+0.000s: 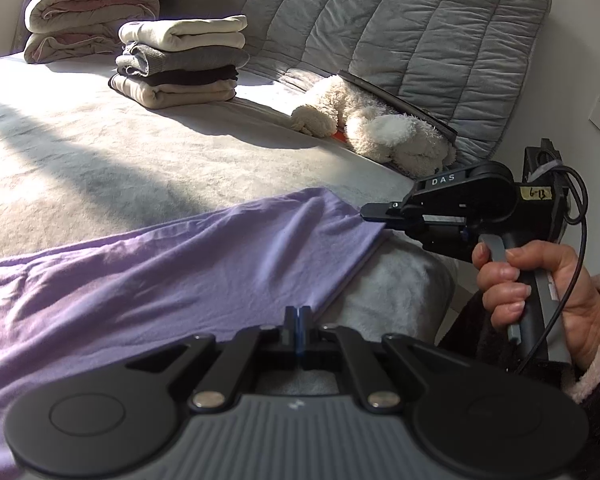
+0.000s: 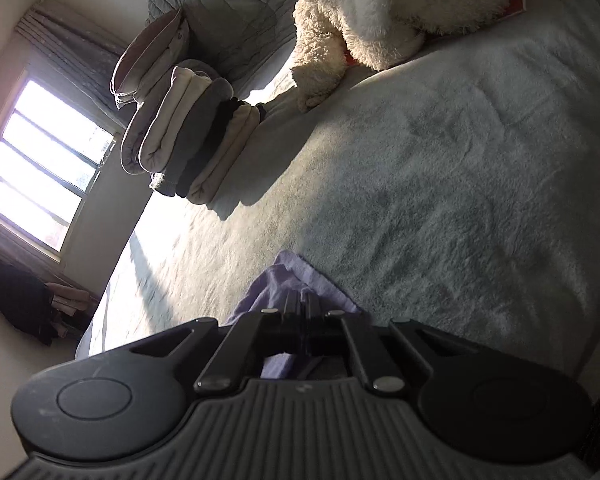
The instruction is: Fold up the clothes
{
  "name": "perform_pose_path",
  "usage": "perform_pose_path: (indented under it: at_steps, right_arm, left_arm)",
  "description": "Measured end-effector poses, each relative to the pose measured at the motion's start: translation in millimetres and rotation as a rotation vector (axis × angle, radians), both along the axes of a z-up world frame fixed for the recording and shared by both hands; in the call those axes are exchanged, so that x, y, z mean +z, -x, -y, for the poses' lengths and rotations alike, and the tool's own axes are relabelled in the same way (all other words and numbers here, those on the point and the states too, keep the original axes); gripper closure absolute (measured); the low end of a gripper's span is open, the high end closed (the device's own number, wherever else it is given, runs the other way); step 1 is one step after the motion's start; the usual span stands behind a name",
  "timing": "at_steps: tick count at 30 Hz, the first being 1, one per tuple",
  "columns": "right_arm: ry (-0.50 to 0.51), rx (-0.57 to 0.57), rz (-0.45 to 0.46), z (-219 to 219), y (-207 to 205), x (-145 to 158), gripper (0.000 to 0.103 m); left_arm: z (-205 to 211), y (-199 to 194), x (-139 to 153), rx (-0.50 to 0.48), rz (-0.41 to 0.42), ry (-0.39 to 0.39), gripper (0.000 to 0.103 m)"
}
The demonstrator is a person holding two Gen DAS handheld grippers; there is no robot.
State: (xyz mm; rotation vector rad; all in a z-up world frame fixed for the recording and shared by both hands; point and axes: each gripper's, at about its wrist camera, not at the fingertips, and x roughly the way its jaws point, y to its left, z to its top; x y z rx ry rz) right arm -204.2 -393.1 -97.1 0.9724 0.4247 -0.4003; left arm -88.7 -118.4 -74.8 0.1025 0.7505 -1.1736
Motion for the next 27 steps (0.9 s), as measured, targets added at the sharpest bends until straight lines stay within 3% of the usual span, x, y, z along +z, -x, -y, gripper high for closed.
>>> perform_pose_path:
  at_steps: [4,8,9,10,14,15,16,18,23,27]
  right_arm:
    - [0.119,-0.02,-0.042,1.8,7.1,-0.5,0.101]
    - [0.163,-0.025,-0.064,5.8,12.8,-0.7,0.102]
    - [0.178,-0.021,-0.064,5.0,12.6,3.2,0.1]
    - [0.188,-0.011,-0.061,4.7,12.2,5.7,0.091]
    - [0.27,0.074,-0.058,0.7,-4.4,22.1,0.088]
    - [0.29,0.099,-0.059,-0.8,-9.6,24.8,0.082]
    - [0.311,0.124,-0.06,-2.4,-14.7,27.4,0.067]
    - [0.369,0.168,-0.062,-7.5,-22.9,29.5,0.057]
    - [0.472,0.269,-0.099,-17.3,-47.5,22.7,0.059]
    - [0.561,0.326,-0.129,-26.0,-62.2,14.7,0.065]
  left_arm:
    - [2.1,1.3,-2.5,-0.012,-0.004,-0.007,0.103]
    - [3.7,1.5,-5.7,-0.024,-0.015,-0.019,0.103]
    - [3.0,0.8,-4.9,-0.028,-0.026,-0.014,0.103]
    - [2.3,0.1,-4.1,-0.031,-0.037,-0.008,0.101]
    - [-3.6,-3.9,4.0,-0.014,-0.036,0.018,0.086]
    - [-6.3,-6.2,6.8,0.002,-0.032,0.026,0.083]
    - [-9.9,-9.7,9.5,0.021,-0.032,0.035,0.082]
    - [-17.1,-16.5,14.4,0.06,-0.031,0.052,0.077]
    - [-48.8,-44.9,20.1,0.224,-0.016,0.068,0.075]
    - [-86.6,-76.8,26.7,0.414,0.001,0.08,0.075]
